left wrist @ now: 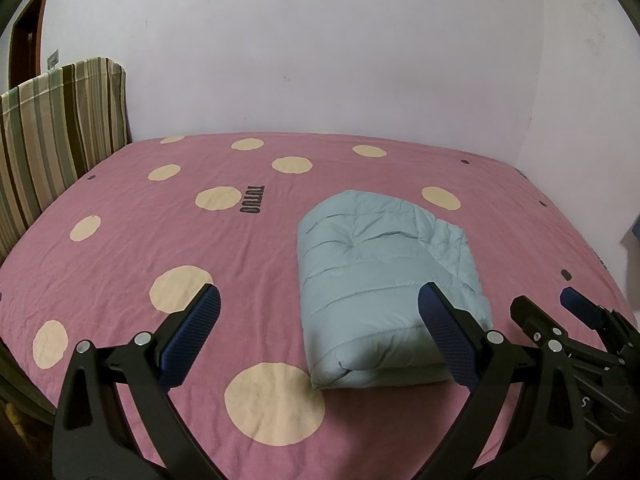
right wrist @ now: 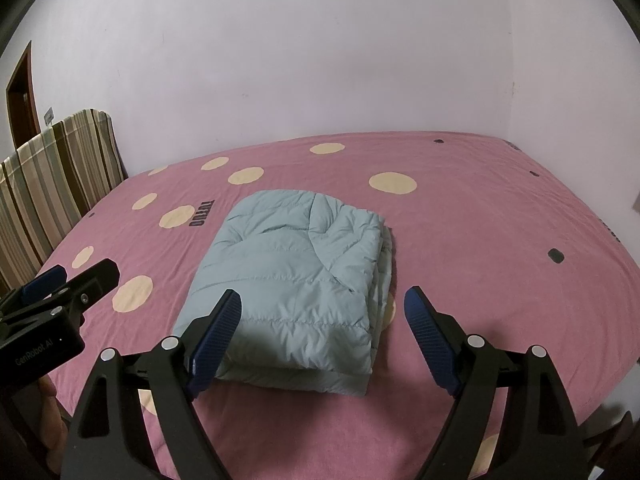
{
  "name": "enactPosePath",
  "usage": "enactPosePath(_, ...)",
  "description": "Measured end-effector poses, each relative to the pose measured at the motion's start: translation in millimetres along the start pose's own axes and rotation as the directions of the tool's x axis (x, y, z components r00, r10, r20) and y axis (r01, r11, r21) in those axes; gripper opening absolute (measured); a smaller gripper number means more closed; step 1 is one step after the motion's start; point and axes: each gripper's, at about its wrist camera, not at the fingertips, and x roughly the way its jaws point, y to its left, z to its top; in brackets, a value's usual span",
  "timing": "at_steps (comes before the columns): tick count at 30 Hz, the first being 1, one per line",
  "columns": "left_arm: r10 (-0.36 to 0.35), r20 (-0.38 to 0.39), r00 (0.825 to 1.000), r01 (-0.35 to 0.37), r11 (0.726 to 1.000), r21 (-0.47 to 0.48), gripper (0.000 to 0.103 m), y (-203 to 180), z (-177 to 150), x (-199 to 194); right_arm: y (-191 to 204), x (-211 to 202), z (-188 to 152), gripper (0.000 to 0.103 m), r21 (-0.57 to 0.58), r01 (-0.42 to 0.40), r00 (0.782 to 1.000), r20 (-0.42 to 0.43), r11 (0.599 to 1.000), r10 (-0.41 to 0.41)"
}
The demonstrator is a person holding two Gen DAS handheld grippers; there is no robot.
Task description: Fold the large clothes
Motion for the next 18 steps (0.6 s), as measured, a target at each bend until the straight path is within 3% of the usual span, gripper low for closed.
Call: enactPosePath(18, 0.034, 0.0, 0.999, -0.034, 0.999, 0.002, 0.099, -3.2, -0.3, -1.8, -0.2, -0.2, -0.5, 0.082, -0.001, -0.001, 1.0, 0.001, 1.0, 0.001)
